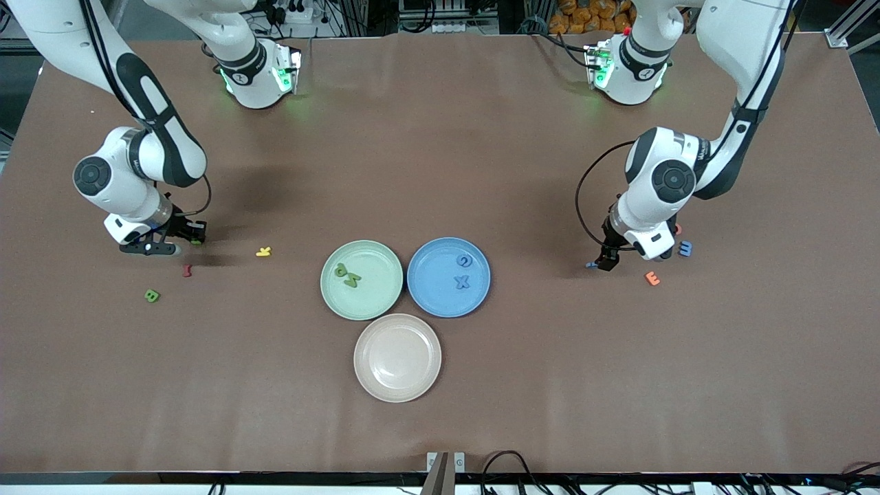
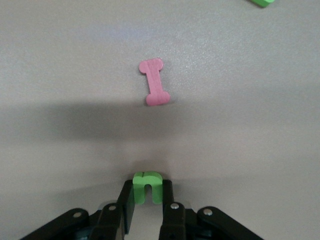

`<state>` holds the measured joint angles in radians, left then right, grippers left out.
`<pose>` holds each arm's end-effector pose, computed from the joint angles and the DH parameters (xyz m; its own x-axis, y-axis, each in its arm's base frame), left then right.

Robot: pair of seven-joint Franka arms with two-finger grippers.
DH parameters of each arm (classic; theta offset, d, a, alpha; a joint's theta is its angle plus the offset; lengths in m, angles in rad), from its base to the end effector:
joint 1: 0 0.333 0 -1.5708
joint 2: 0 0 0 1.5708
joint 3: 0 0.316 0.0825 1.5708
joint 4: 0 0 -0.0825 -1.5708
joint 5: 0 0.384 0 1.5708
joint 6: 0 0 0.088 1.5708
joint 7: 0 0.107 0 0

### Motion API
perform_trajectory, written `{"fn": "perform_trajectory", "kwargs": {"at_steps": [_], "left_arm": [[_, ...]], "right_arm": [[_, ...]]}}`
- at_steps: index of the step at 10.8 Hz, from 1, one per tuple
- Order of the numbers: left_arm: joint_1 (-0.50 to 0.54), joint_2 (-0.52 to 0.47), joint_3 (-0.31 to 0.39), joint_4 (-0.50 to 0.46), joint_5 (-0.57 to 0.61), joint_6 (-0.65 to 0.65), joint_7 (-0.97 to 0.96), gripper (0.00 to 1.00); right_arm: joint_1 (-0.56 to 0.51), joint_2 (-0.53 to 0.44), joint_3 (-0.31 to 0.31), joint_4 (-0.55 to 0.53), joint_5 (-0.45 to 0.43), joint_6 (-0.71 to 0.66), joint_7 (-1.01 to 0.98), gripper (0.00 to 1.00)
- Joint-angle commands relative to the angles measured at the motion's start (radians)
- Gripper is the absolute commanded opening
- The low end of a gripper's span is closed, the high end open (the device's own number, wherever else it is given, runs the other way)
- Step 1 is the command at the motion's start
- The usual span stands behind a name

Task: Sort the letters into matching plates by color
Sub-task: 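Grasp the E with the left gripper while the right gripper lifts the u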

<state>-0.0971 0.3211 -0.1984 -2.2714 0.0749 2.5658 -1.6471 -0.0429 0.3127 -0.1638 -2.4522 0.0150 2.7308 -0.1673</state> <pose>0.5105 -0.1587 0.2164 0.2695 0.9628 -0.0212 0.9627 -0.2699 -0.0198 0.4675 -0.1030 0.1737 0.9982 -0.0469 -0.0365 -0.0454 -0.9982 0.0391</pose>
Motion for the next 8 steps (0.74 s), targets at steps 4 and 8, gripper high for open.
{"fn": "perform_trajectory", "kwargs": {"at_steps": [4,8], "left_arm": [[-0.027,0.061,0.056,0.006,-0.009,0.083,-0.076,1.00],[-0.035,0.091,0.057,0.027,-0.012,0.123,-0.077,1.00]], "right_arm": [[-0.025,-0.040,0.053,0.039,0.002,-0.083,0.011,0.23],[-0.019,-0.053,0.119,0.100,0.064,-0.160,0.115,0.23]]}}
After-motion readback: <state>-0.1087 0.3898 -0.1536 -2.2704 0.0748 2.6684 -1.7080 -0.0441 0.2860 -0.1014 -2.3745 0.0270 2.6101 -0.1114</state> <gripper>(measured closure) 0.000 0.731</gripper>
